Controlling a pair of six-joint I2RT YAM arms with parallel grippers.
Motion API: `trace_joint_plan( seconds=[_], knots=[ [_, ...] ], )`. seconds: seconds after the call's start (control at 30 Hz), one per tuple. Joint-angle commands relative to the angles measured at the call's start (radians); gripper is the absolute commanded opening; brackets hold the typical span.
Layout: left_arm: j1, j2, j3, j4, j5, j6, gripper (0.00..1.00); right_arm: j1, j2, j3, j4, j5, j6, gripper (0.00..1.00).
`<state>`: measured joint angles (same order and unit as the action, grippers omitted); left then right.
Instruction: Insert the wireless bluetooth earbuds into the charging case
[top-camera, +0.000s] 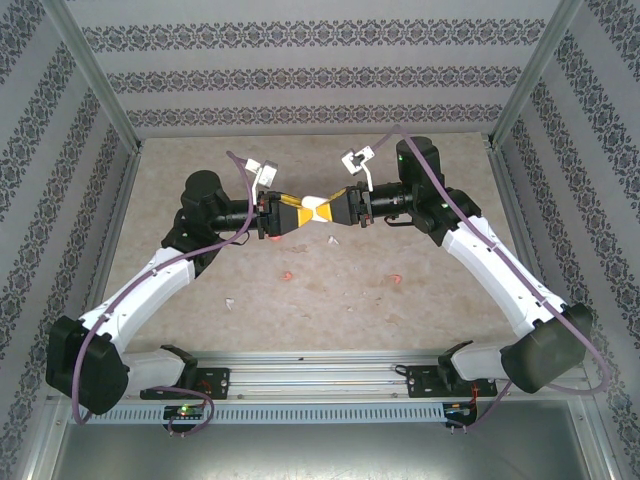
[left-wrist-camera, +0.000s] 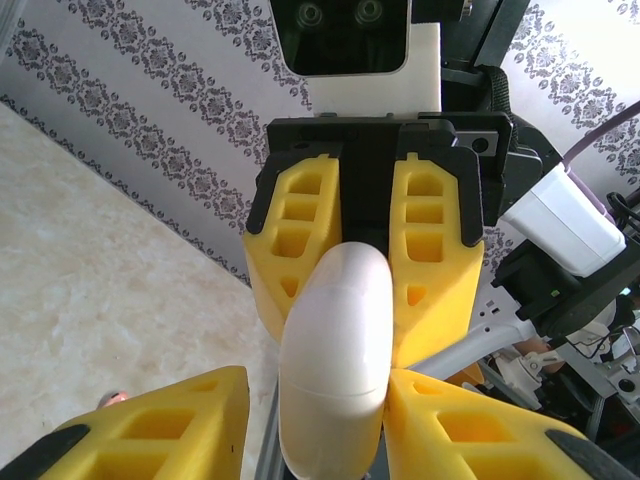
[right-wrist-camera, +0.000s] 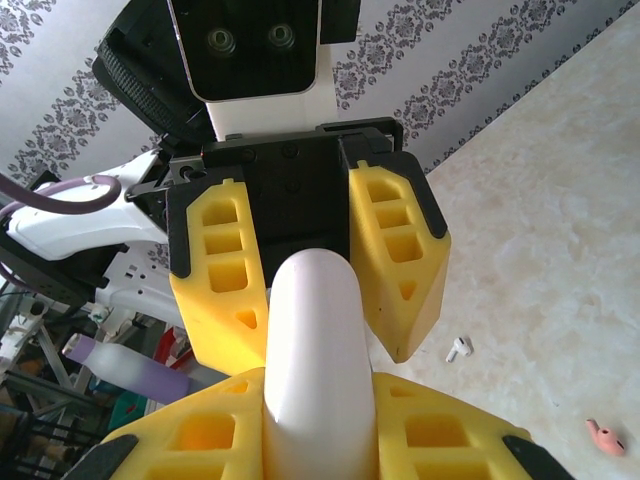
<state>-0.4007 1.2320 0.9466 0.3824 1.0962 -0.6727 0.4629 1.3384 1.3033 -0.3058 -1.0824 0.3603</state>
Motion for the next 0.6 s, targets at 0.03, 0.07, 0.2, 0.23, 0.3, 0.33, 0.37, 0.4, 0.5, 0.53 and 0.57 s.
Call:
trace_joint_plan(
  seconds=[0.03, 0.07, 0.2, 0.23, 0.3, 0.33, 0.37, 0.4, 0.5, 0.53, 0.57],
  knots=[
    [-0.015, 0.010, 0.025, 0.047, 0.017, -0.014, 0.37, 0.014, 0.005, 0.008, 0.010, -0.025, -0.020, 0.10],
    [-0.019, 0.012, 0.026, 0.046, 0.019, -0.014, 0.35, 0.014, 0.004, 0.009, 0.010, -0.025, -0.020, 0.10],
    [-0.029, 0.017, 0.027, 0.049, 0.020, -0.009, 0.29, 0.016, 0.005, 0.008, 0.000, -0.027, -0.029, 0.10],
    [-0.030, 0.016, 0.025, 0.047, 0.018, -0.001, 0.26, 0.017, 0.005, 0.008, -0.001, -0.025, -0.030, 0.10],
    [-0.033, 0.011, 0.025, 0.026, 0.009, 0.023, 0.21, 0.018, 0.005, 0.006, -0.003, -0.025, -0.032, 0.10],
    [-0.034, 0.003, 0.021, 0.009, 0.000, 0.046, 0.18, 0.017, 0.005, 0.005, -0.005, -0.025, -0.033, 0.11],
    [-0.035, -0.004, 0.017, 0.002, -0.006, 0.068, 0.15, 0.017, 0.004, 0.005, -0.007, -0.025, -0.035, 0.12],
    [-0.034, -0.014, 0.008, 0.001, -0.014, 0.089, 0.11, 0.019, 0.003, 0.005, -0.007, -0.024, -0.038, 0.13],
    [-0.033, -0.046, -0.016, -0.013, -0.041, 0.160, 0.00, 0.023, 0.001, 0.005, -0.023, -0.021, -0.050, 0.15],
    [-0.033, -0.057, -0.022, -0.018, -0.046, 0.181, 0.00, 0.026, 0.003, 0.007, -0.032, -0.020, -0.059, 0.17],
    [-0.033, -0.064, -0.027, -0.024, -0.051, 0.197, 0.00, 0.029, 0.004, 0.009, -0.043, -0.018, -0.067, 0.18]
  ],
)
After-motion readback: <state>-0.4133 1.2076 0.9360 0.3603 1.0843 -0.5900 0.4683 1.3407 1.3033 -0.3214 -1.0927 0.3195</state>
